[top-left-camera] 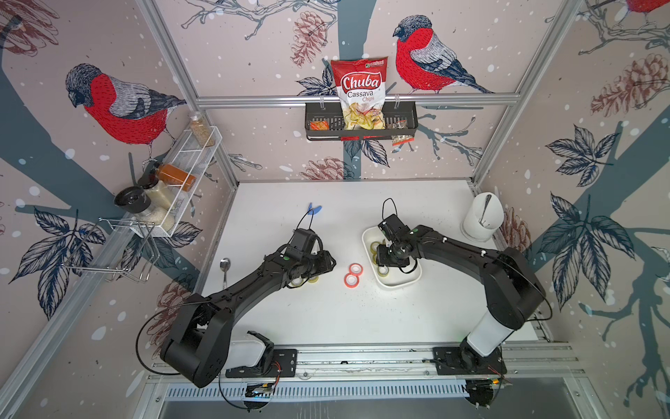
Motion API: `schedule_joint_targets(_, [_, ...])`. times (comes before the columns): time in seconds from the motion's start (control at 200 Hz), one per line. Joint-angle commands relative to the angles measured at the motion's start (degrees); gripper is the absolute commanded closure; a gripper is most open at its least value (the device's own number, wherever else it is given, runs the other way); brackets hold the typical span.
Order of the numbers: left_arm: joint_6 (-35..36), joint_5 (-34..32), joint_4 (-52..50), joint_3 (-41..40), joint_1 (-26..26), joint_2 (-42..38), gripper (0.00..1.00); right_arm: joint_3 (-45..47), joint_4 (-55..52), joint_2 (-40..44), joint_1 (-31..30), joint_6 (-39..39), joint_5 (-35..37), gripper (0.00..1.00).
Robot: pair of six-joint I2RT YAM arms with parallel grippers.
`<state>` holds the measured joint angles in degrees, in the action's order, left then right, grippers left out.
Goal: Put the transparent tape into the storage box
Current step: Place the tape in the storage box, then pick up the tape from the center of the board.
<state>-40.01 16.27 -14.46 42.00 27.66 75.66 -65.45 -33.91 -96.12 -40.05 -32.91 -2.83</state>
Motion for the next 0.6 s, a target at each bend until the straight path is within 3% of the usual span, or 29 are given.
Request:
schedule_joint_targets(0.0, [1.1, -1.2, -0.3, 0.9, 0.1, -0.2, 0.46, -1.5, -2.5, 2.0, 0.1, 1.0, 1.8, 0.47])
schedule_joint_targets(0.375, [1.0, -3.7, -3.7, 0.1, -1.0, -4.7, 0.46, -7.3, -5.0, 4.8, -1.4, 8.0, 2.7, 0.45])
schedule_joint_targets(0.595, [2.5, -4.2, -8.4, -0.4, -5.9, -7.6, 0.42, -8.5, -4.6, 4.7, -3.5, 8.7, 2.4, 0.45])
